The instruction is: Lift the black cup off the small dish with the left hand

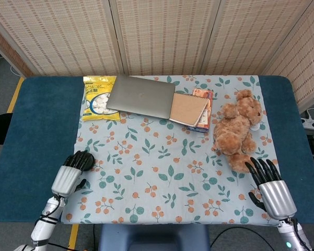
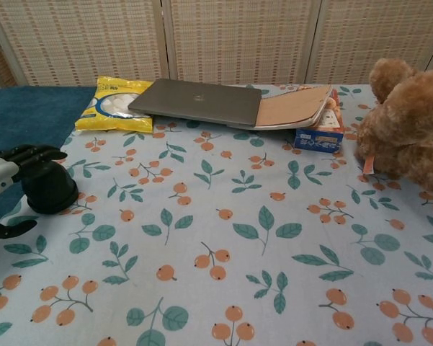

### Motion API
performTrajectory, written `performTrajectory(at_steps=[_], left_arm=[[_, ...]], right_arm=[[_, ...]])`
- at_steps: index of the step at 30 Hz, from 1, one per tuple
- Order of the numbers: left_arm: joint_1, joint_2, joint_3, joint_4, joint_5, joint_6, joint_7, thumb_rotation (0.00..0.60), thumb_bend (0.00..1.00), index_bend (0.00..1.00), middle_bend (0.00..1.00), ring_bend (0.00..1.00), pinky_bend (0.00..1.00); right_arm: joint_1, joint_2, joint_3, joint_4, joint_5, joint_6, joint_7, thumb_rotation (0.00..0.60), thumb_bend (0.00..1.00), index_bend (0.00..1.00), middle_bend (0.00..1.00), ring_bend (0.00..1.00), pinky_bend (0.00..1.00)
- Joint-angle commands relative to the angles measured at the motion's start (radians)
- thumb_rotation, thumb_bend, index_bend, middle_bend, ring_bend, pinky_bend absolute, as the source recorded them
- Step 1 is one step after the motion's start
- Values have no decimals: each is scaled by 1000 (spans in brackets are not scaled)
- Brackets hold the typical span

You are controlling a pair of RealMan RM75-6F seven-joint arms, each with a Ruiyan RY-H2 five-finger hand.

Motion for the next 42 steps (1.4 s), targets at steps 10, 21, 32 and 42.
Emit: performTrajectory(at_steps=[10,21,32,42], left_arm=[[-48,-47,0,72,-34,-45,-57,600,310,0,0,0,163],[-76,-109,-9,196,-67,-63,-33,600,309,53,40,0,149],[-93,-121,-14,218,-92,-73,3,600,307,88,41,0,149],[-128,-105,-25,211,-139,-162,-13,600,308,89,47,0,133]], right_arm=[[3,2,1,-6,14,-5,-4,600,178,0,0,0,0],[4,12,-1,-17,25,-10,0,600,177,0,0,0,0],[5,16,-6,-21,25,-13,1,600,178,0,0,0,0],[7,13,-6,-21,27,-15,-3,600,177,0,0,0,0]])
